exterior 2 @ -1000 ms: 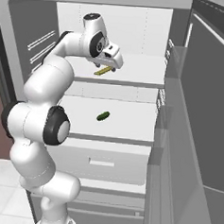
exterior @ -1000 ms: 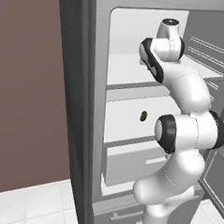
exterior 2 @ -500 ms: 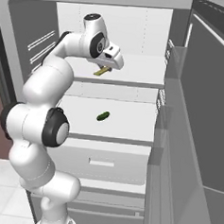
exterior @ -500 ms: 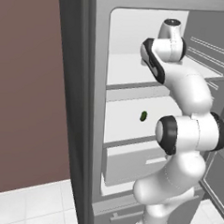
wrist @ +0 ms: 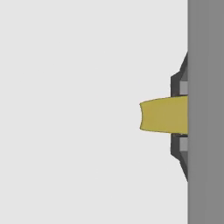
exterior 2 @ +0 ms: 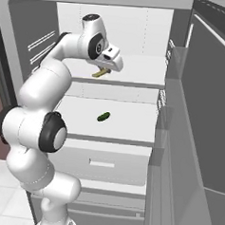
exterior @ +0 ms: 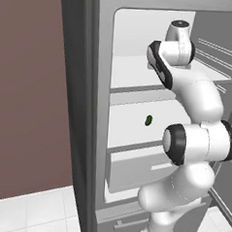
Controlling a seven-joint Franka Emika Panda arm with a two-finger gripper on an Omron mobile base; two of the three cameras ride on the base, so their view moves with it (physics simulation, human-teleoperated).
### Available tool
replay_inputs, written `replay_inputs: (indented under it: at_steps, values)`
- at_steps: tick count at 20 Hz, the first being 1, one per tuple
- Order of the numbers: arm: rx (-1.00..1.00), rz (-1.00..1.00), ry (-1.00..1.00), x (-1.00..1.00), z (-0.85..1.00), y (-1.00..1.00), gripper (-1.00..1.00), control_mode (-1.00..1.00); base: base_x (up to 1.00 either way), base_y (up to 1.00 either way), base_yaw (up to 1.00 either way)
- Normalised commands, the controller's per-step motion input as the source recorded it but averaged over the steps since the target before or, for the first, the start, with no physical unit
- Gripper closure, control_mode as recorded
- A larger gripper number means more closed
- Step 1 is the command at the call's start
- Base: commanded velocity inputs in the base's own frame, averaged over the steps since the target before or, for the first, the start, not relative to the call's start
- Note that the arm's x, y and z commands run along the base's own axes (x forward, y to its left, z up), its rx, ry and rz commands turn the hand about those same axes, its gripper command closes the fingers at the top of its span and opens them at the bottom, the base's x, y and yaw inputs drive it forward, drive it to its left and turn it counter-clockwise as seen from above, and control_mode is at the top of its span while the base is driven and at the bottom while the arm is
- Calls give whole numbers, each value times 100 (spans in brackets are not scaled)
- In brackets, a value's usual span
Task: Pick the egg and butter from the fridge and place them by the bowl for mixing.
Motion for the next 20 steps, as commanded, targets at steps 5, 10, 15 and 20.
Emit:
replay_inputs:
  at_steps: [5,10,15,20]
  values:
    - [1,-2,0,-44,-21,-1,100,-100,0,0,0]
    - [0,-1,0,-49,0,-2,100,-100,0,0,0]
    - [0,-1,4,-57,4,0,100,-100,0,0,0]
    - [0,-5,2,-65,0,4,100,-100,0,0,0]
